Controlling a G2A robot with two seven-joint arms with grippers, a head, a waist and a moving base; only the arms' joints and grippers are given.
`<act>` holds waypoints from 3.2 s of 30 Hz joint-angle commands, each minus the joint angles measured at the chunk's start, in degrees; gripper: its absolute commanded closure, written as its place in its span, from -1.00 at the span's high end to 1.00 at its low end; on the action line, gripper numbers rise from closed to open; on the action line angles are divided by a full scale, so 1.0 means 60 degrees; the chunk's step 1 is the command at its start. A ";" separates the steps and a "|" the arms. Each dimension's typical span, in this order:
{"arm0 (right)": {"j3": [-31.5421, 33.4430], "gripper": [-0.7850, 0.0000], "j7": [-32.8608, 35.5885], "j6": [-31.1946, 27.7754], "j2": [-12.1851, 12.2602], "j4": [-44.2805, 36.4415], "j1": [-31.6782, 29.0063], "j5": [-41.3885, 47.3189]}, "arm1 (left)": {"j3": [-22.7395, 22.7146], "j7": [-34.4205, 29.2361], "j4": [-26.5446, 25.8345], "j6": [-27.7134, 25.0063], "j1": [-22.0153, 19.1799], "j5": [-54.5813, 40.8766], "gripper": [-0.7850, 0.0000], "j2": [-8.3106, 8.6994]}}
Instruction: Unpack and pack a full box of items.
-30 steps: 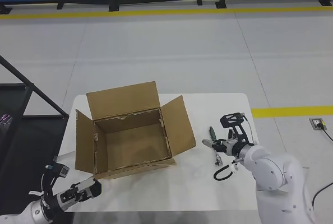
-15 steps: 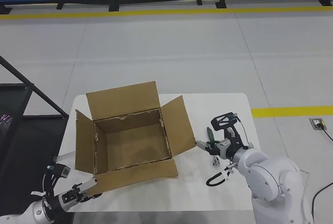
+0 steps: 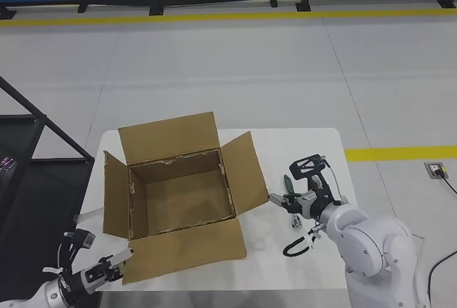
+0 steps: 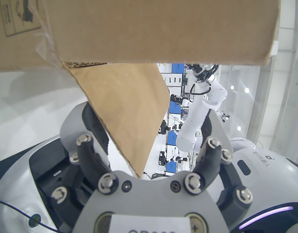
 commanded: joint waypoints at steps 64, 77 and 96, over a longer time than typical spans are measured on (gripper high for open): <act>-0.0002 1.00 0.0000 0.0000 0.0000 -0.0002 0.0000 -0.0001 | -0.0913 0.0356 0.0914 -0.0208 0.0178 -0.0161 1.00 -0.0037; -0.0002 1.00 0.0000 0.0000 0.0000 -0.0002 0.0000 -0.0001 | -0.0913 0.0356 0.0914 -0.0208 0.0178 -0.0161 1.00 -0.0037; -0.0002 1.00 0.0000 0.0000 0.0000 -0.0002 0.0000 -0.0001 | -0.1191 0.3891 0.0629 -0.2845 0.0639 0.3784 1.00 -0.0256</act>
